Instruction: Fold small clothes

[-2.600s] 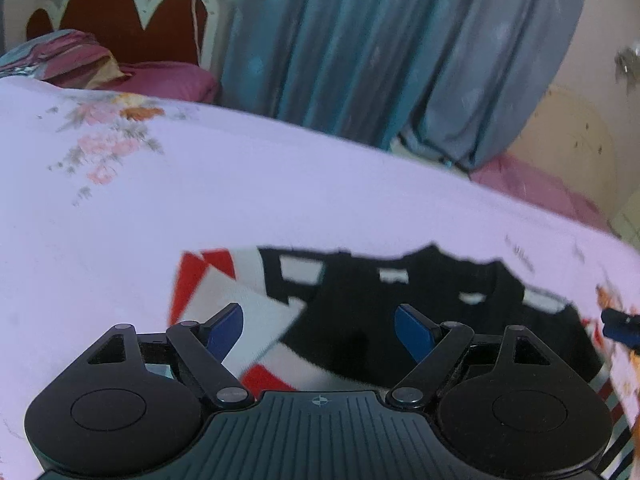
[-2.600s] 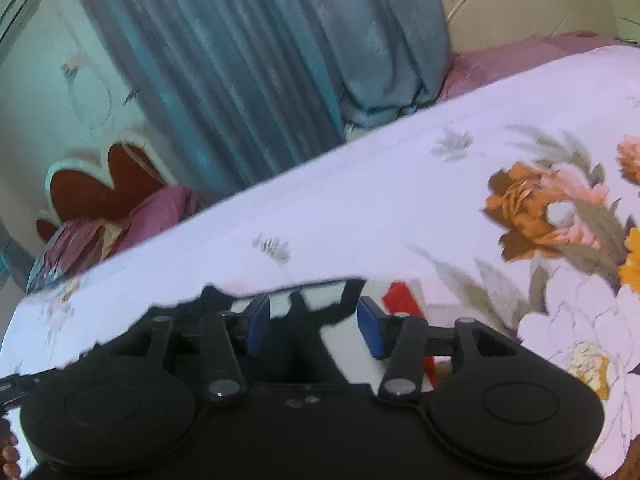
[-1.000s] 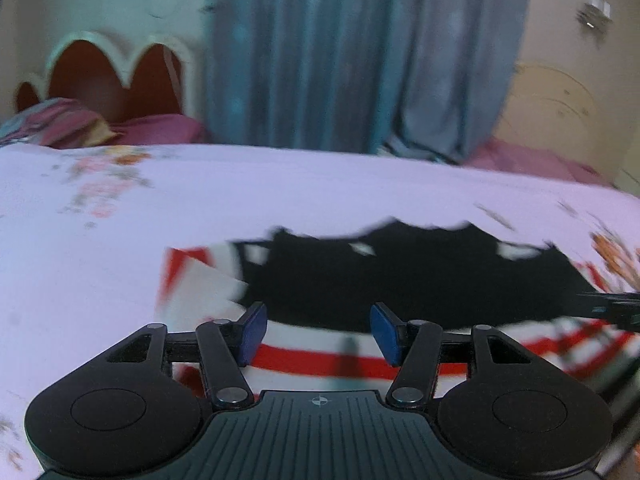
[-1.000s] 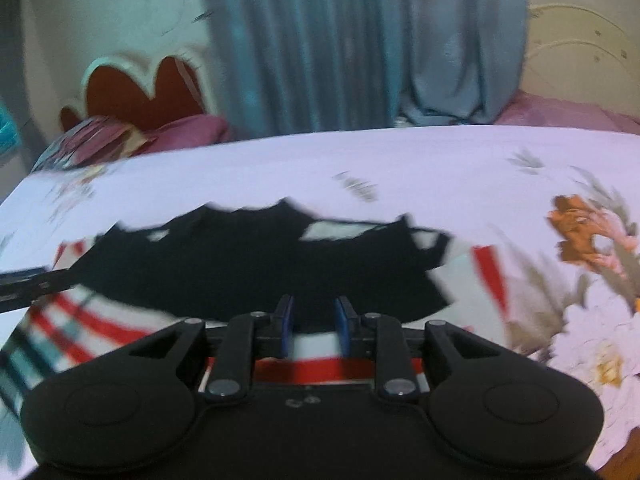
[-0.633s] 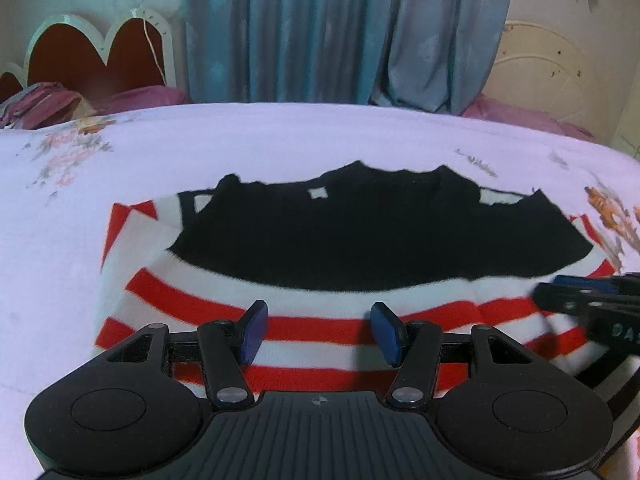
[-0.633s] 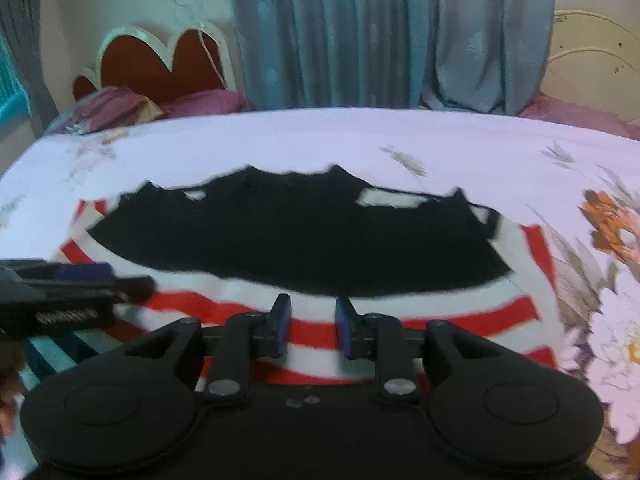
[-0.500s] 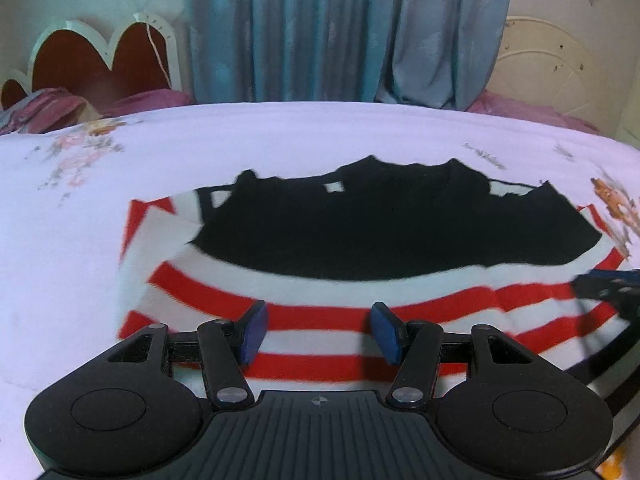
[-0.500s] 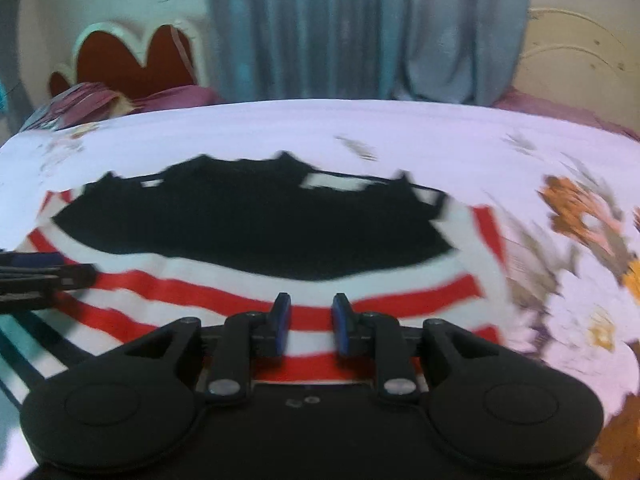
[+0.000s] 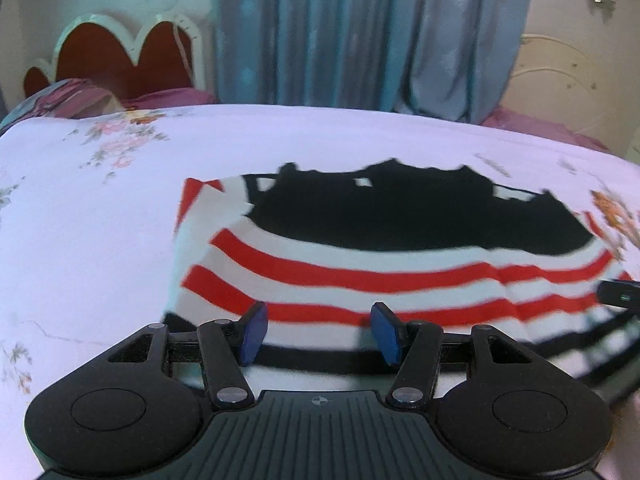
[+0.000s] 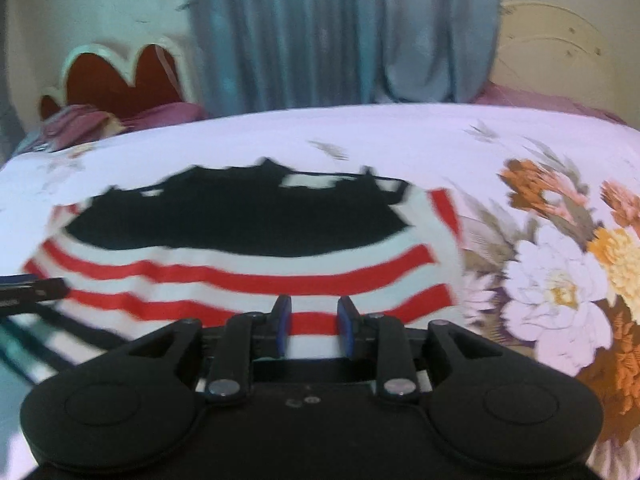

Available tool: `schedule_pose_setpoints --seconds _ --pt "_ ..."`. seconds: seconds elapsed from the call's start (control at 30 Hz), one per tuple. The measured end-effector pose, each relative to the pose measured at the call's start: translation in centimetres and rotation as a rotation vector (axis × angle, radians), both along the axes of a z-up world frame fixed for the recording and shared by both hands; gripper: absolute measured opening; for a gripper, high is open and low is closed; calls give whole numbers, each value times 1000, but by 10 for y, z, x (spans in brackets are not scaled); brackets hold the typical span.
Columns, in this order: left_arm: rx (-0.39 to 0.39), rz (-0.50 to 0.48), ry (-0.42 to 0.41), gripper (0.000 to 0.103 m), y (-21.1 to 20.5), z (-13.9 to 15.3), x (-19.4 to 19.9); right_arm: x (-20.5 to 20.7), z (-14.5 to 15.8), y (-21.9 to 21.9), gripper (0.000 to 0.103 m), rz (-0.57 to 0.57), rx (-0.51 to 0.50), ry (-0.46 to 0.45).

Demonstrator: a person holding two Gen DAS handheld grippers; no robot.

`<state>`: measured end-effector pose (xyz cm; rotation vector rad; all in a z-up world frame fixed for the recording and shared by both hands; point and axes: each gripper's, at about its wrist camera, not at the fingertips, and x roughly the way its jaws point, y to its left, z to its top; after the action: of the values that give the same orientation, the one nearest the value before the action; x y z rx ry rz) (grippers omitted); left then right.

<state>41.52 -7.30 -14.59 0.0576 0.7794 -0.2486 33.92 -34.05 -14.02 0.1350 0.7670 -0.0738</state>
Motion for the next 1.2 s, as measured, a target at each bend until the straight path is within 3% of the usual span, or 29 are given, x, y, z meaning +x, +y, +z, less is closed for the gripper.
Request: schedule_pose_setpoints --seconds 0.23,0.37,0.63,0.87,1.2 --pt "-4 -39 -3 56 -9 -4 -19 -8 -4 55 24 129 19 6" --pt "13 -44 14 57 -4 -9 -22 -11 -10 70 24 154 -38 25" --pt "18 -41 7 57 10 -17 -32 -31 -19 41 19 88 -65 34" --pt "26 -40 7 57 12 -18 -37 -49 -18 23 20 -19 -48 2" --pt "35 -45 8 58 11 -19 -36 -58 -32 -7 18 -128 -48 33"
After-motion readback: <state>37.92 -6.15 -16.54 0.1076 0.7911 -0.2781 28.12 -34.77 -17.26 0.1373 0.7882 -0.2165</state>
